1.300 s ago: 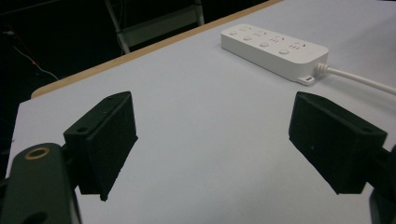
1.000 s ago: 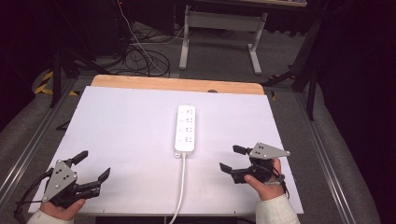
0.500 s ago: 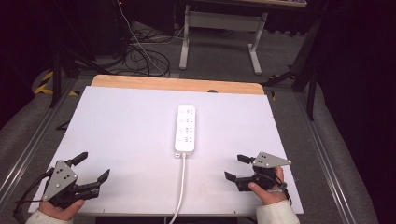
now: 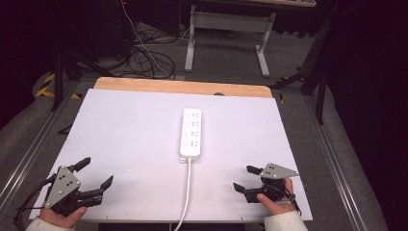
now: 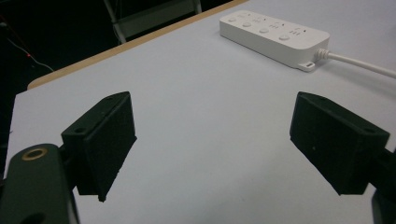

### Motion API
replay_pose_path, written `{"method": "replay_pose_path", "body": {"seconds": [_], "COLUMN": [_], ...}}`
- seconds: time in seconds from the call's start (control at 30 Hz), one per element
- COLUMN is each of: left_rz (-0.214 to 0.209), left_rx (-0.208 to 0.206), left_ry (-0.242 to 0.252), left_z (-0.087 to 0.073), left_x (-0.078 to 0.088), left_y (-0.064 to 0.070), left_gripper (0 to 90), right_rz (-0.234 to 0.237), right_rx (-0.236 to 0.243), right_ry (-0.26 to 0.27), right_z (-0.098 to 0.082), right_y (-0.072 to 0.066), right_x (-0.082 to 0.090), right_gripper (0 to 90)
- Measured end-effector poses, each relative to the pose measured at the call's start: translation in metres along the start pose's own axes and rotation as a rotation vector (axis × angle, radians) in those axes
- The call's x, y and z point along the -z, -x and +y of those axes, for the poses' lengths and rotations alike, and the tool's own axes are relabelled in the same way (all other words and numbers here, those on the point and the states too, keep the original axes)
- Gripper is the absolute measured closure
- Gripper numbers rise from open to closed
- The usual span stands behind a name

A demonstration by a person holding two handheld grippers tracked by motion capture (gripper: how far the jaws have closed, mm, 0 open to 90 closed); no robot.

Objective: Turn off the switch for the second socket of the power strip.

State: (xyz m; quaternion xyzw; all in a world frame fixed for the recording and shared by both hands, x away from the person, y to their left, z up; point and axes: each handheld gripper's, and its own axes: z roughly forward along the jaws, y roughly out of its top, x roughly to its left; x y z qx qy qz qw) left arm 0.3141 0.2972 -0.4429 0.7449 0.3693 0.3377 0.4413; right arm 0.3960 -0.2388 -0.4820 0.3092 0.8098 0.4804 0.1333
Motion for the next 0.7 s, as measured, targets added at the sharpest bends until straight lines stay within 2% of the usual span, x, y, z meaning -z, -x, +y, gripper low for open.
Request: {"method": "replay_pose_path", "body": {"seconds": [0.17,0.4,0.43,0.53,0.7], "left_rz": [-0.003,-0.003,-0.009,-0.012,-0.012], "left_rx": [0.002,0.008,0.025,0.037,0.032], "left_ry": [0.003,0.004,0.003,0.004,0.000], "left_z": [-0.0003,-0.0008,-0.0015,-0.0020,-0.0023], "left_x": [0.0001,-0.0011,-0.0018,-0.0028,-0.0038], "left_y": [-0.0013,-0.0018,-0.0025,-0.0038,-0.0034], "left_gripper": [15.1,14.9,14.8,14.7,14.2], "right_rz": [-0.004,-0.039,-0.041,-0.046,-0.050], "right_rx": [0.006,0.017,0.018,0.021,0.038], "right_ry": [0.013,0.044,0.044,0.042,0.029], "right_z": [0.0022,0.0044,0.0044,0.0045,0.0037], "right_y": [-0.0012,-0.0003,-0.0003,-0.0006,-0.0011], "right_x": [0.0019,0.0069,0.0071,0.0074,0.0067], "right_gripper": [17.3,17.6,17.9,18.2,18.2]}}
